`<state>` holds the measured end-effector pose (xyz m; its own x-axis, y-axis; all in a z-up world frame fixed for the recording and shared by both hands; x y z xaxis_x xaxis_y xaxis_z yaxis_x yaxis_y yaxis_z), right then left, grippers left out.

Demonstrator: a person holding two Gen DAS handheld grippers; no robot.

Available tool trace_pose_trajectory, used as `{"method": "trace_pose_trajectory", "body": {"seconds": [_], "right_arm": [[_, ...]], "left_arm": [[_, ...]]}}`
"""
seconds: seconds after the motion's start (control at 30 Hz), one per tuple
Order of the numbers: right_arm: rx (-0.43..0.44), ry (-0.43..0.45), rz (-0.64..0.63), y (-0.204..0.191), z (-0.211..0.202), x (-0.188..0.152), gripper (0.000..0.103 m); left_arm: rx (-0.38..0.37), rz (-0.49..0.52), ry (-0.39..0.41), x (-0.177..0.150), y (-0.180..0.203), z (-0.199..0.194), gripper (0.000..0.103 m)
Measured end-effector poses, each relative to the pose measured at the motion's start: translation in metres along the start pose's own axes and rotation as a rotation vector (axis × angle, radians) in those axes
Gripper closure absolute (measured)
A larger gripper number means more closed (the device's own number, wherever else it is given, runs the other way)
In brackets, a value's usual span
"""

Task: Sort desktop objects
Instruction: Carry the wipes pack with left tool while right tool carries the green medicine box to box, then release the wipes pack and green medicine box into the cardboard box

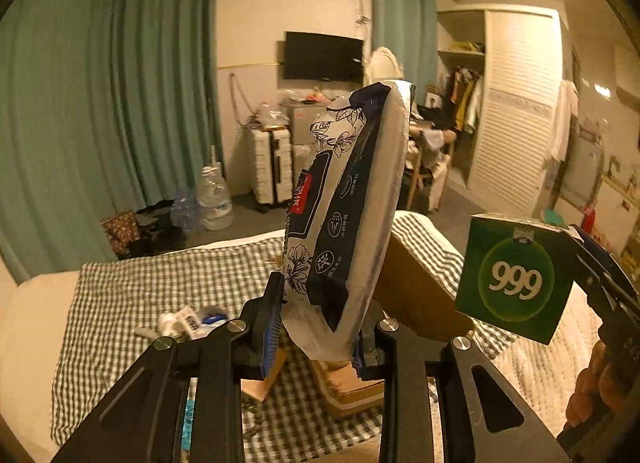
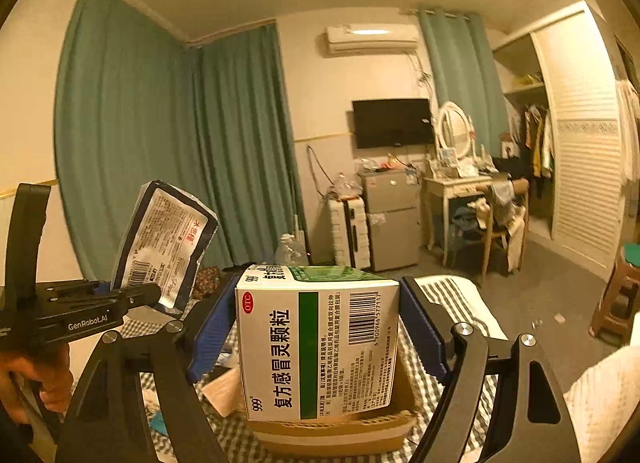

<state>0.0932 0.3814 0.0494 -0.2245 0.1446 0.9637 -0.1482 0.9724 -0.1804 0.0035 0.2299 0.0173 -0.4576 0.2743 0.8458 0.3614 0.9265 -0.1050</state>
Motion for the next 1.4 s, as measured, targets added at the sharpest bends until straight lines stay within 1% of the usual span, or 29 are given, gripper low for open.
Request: {"method": "trace_pose_trajectory", "body": {"seconds": [0.1,0.23,0.4,0.67,0.93,0.97,1.03,1.07,1.1,1.17,1.23,1.4], "right_arm": [[-0.014,-0.013,0.033,0.022,0.008,-0.008,0.025],[-0.030,-0.054,0.077,0.046,0.023,-0.024,0.025],[-0.022,-0.105,0.083,0.055,0.047,-0.041,0.025],[-0.027,-0.192,0.112,0.073,0.091,-0.068,0.025],[-0.049,-0.263,0.098,0.073,0.127,-0.089,0.025],[-0.063,-0.273,0.077,0.070,0.129,-0.089,0.024],[-0.075,-0.267,0.035,0.061,0.128,-0.087,0.023],[-0.080,-0.259,0.010,0.058,0.127,-0.086,0.022],[-0.088,-0.255,-0.005,0.057,0.128,-0.083,0.022],[-0.124,-0.240,-0.024,0.057,0.123,-0.079,0.022],[-0.137,-0.216,-0.015,0.057,0.116,-0.072,0.020],[-0.130,-0.146,-0.004,0.048,0.096,-0.050,0.017]], "left_arm": [[-0.020,0.044,-0.010,-0.002,0.028,0.015,0.074],[-0.037,0.075,-0.038,-0.012,0.048,0.039,0.074],[-0.053,0.075,-0.107,-0.025,0.064,0.078,0.074],[-0.055,0.067,-0.226,-0.050,0.065,0.137,0.074],[-0.050,0.054,-0.292,-0.069,0.059,0.177,0.073],[-0.055,0.051,-0.302,-0.071,0.059,0.180,0.072],[-0.068,0.047,-0.314,-0.071,0.059,0.183,0.062],[-0.074,0.044,-0.313,-0.071,0.060,0.182,0.047],[-0.073,0.038,-0.301,-0.070,0.058,0.181,0.037],[-0.069,0.033,-0.271,-0.064,0.057,0.172,0.029],[-0.066,0.033,-0.250,-0.057,0.055,0.164,0.029],[-0.062,0.020,-0.210,-0.041,0.039,0.135,0.029]]}}
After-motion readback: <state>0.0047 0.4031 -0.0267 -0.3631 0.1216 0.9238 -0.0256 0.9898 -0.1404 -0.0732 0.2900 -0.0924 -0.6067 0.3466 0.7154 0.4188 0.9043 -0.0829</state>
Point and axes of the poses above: each gripper's, at about its wrist camera, not at the fingertips, and z roughly the way its jaws point, y to its right, x to its top, the point moved 6 cm from there along z, roughly the way its jaws point, and after that the axes turned 10 degrees about x, right-handed, at the moved point
